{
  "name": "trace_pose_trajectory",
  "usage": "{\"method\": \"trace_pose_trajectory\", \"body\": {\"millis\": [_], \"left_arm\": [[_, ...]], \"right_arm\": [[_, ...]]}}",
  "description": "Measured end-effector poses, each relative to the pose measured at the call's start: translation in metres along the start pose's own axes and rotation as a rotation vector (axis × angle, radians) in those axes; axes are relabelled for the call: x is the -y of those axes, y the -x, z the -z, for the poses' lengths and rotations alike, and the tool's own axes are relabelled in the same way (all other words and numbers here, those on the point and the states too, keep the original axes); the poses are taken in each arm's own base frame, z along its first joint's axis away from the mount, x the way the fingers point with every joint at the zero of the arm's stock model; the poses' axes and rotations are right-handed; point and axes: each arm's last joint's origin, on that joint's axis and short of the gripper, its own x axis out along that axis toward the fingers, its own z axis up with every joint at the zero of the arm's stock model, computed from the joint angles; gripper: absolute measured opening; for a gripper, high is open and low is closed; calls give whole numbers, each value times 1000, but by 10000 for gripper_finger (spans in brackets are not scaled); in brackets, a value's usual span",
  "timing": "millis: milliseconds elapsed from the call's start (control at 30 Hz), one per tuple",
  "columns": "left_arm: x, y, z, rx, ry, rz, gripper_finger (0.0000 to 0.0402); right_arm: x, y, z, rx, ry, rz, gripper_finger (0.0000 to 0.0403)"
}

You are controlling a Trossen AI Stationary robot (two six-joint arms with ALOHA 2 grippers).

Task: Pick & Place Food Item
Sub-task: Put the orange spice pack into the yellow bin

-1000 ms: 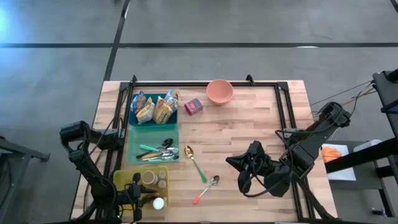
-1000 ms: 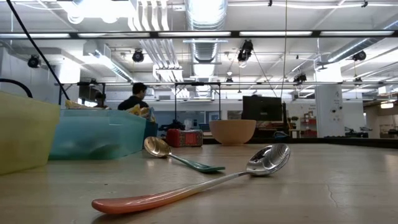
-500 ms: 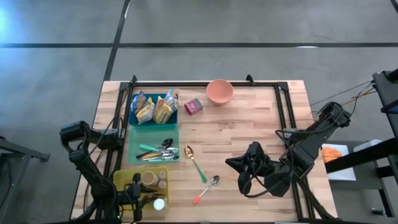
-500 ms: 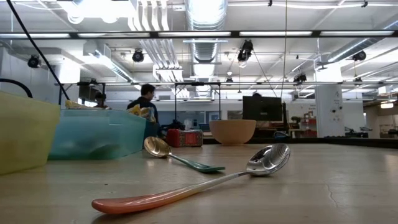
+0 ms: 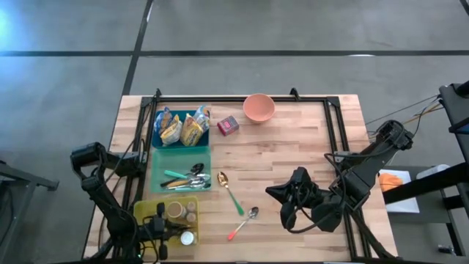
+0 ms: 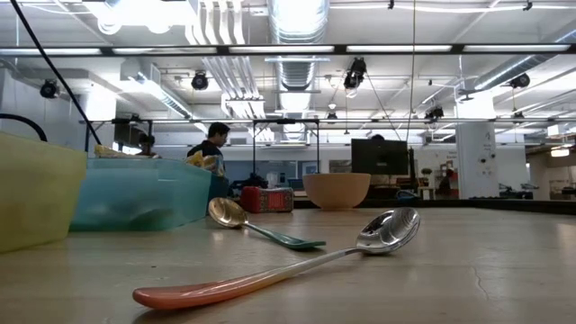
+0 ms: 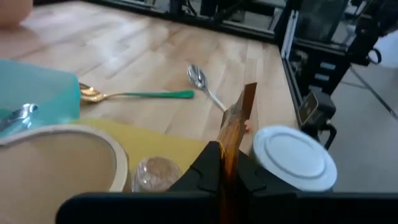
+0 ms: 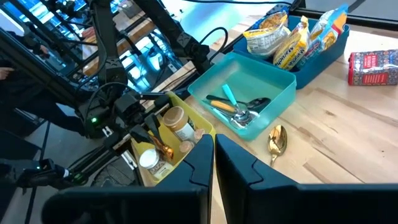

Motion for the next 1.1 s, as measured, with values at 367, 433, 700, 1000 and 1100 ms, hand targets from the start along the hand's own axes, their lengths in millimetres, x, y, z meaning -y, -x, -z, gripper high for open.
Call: {"method": "trace_pose_trajectory", "body": {"millis": [367, 433, 700, 1000, 1100], "left_arm": [[0, 0, 0, 13, -4, -4, 6], [0, 0, 0, 13, -4, -4, 6], [-1, -1, 0, 13, -7, -8, 5], [-2, -1, -1, 45, -8, -20, 4], [-2, -2, -2, 64, -7, -28, 4]], "right_arm": [[-2, -11, 6, -26, -61, -11, 15], [-3, -25, 14, -48, -81, -1, 15], [-15, -112, 62, -218, -107, -53, 15], [-39, -168, 82, -206, 41, -151, 15], [-47, -182, 83, -235, 139, -187, 15]]}}
